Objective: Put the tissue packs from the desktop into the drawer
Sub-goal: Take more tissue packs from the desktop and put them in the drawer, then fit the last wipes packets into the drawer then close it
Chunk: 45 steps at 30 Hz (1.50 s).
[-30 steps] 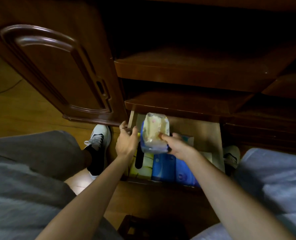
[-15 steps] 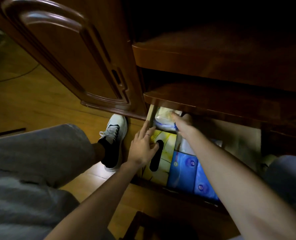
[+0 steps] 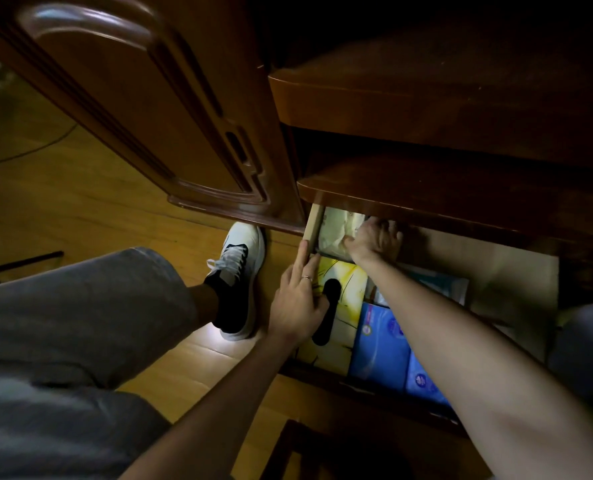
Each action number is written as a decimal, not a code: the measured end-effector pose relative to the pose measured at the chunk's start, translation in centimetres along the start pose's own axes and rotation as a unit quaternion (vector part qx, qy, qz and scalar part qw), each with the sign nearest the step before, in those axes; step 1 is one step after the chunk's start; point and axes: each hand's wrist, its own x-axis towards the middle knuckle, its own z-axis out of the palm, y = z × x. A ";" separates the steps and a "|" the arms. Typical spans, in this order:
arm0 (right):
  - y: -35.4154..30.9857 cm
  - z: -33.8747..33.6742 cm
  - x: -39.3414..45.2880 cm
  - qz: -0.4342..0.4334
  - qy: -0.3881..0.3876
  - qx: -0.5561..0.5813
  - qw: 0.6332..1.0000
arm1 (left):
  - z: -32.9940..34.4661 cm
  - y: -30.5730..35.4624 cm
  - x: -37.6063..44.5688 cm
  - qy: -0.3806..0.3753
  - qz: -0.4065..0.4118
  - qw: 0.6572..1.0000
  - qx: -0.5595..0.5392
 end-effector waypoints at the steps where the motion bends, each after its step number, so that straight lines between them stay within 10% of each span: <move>1: -0.1 0.2 -0.1 0.000 -0.007 0.059 0.998 | 0.0 -0.1 0.0 0.001 0.002 1.000 -0.002; 15: 2.7 -9.7 -4.5 -0.059 -0.172 0.210 0.961 | -5.8 3.7 1.1 0.017 -0.006 1.000 -0.013; 20: 2.9 -20.2 -10.2 -0.158 -0.193 0.203 0.947 | -15.6 9.4 1.5 0.193 0.095 0.976 -0.032; 28: 0.3 -40.5 -21.1 -0.340 -0.109 0.251 0.900 | -34.3 20.8 2.9 0.474 0.243 0.846 0.007; 37: -5.5 -51.3 -14.9 -0.273 0.298 0.198 0.893 | -41.7 25.4 13.0 0.328 0.216 0.912 0.117; 45: -10.9 -56.0 0.8 -0.184 0.271 0.006 0.945 | -40.5 25.5 19.4 0.232 0.201 0.941 0.144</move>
